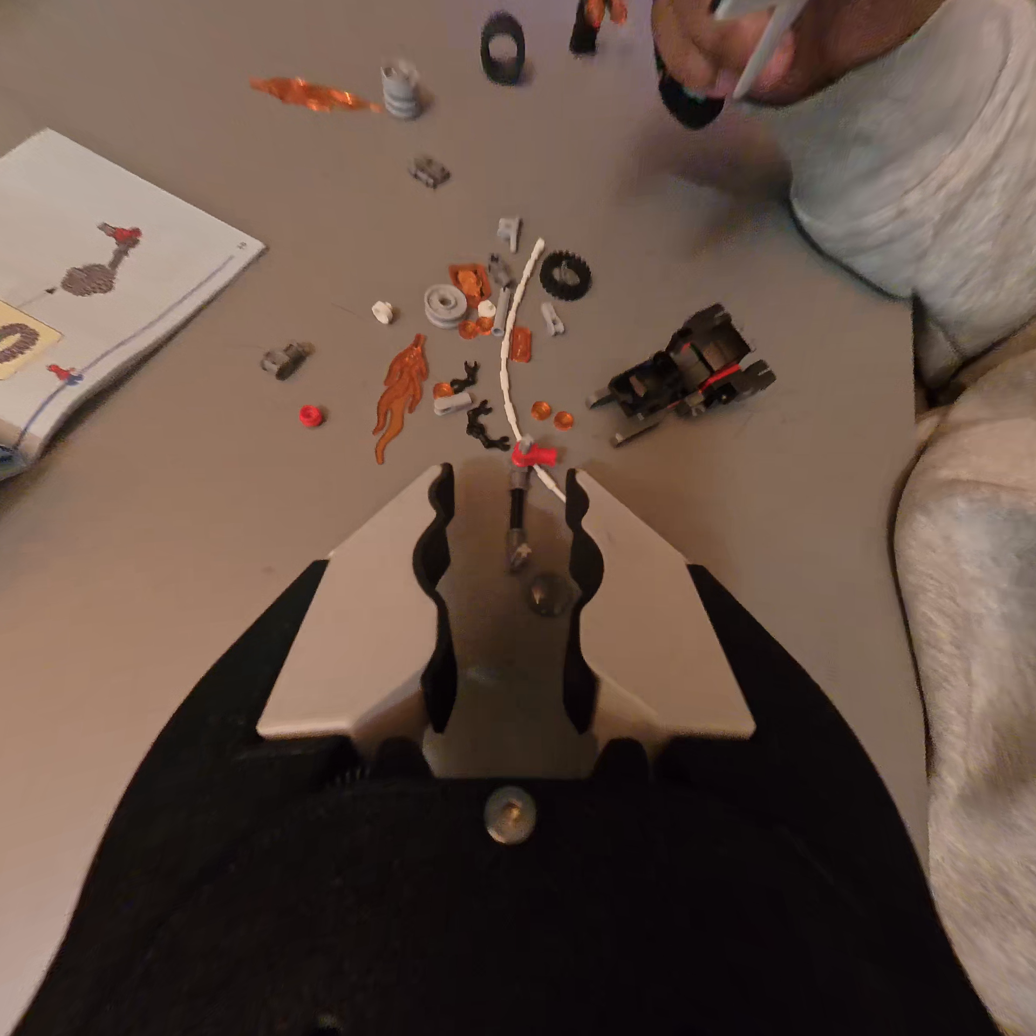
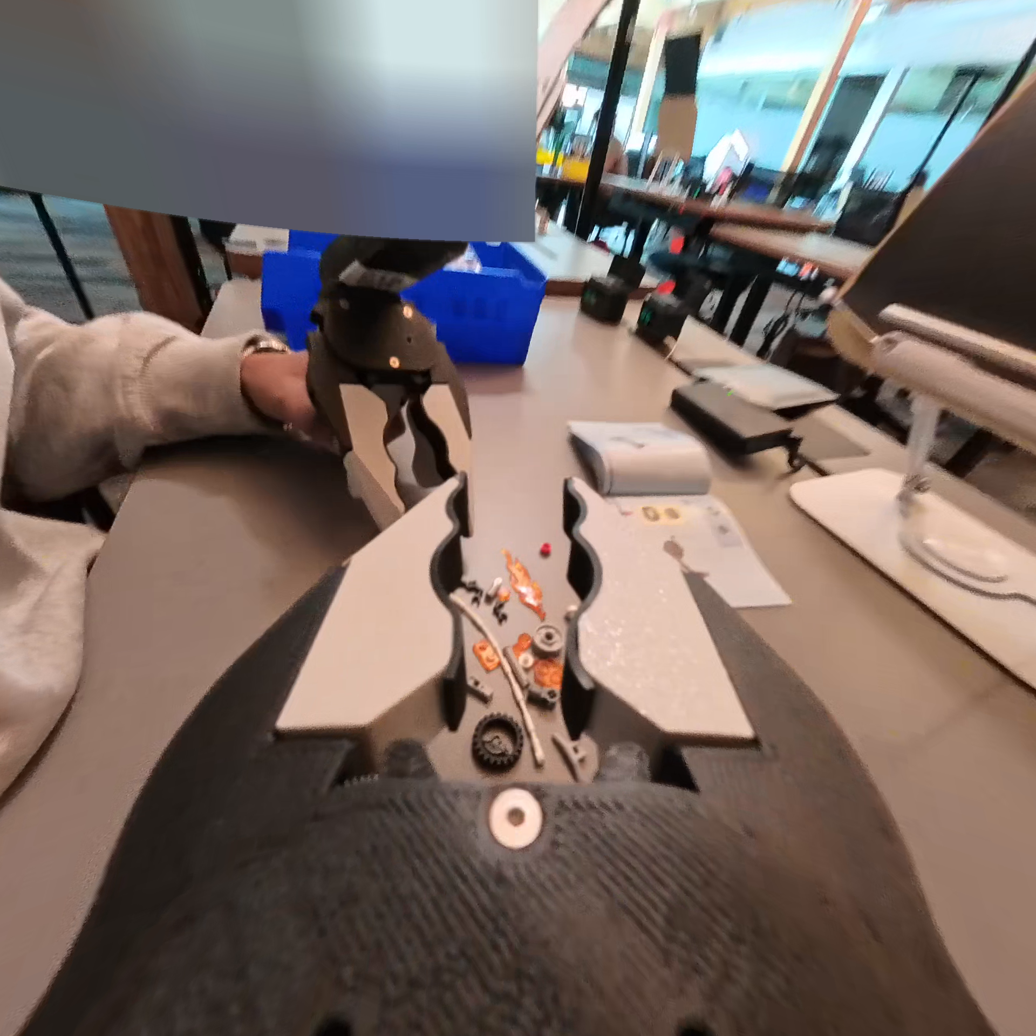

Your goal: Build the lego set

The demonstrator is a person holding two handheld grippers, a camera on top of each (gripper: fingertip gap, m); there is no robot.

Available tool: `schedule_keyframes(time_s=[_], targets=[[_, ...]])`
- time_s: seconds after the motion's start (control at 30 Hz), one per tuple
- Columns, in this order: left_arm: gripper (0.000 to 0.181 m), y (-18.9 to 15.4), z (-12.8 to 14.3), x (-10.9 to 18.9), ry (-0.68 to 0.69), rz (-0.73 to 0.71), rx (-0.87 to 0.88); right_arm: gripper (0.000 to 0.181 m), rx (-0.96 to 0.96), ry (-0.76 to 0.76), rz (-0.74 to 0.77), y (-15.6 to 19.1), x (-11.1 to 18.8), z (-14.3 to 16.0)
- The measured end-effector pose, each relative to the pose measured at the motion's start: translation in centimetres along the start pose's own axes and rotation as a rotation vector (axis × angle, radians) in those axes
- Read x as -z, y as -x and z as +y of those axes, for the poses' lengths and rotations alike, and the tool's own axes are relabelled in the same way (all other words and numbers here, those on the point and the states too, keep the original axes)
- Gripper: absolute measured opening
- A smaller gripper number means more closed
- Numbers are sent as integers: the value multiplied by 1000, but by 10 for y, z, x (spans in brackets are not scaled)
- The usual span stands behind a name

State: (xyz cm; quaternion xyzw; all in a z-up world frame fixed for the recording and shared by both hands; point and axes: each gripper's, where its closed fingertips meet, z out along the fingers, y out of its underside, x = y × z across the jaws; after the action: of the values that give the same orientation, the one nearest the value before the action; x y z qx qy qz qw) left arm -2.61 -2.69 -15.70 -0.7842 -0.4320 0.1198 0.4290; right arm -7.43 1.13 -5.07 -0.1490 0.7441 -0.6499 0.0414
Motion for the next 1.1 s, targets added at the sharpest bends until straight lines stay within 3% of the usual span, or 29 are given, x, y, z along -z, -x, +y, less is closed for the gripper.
schedule_keyframes(time_s=[0.5,1.1], targets=[[38,19,-54,58,-455,16,147,28,-49,-314,181,-33,49,-45],[38,22,-49,51,-409,-42,114,24,-93,-375,217,-44,61,-50]])
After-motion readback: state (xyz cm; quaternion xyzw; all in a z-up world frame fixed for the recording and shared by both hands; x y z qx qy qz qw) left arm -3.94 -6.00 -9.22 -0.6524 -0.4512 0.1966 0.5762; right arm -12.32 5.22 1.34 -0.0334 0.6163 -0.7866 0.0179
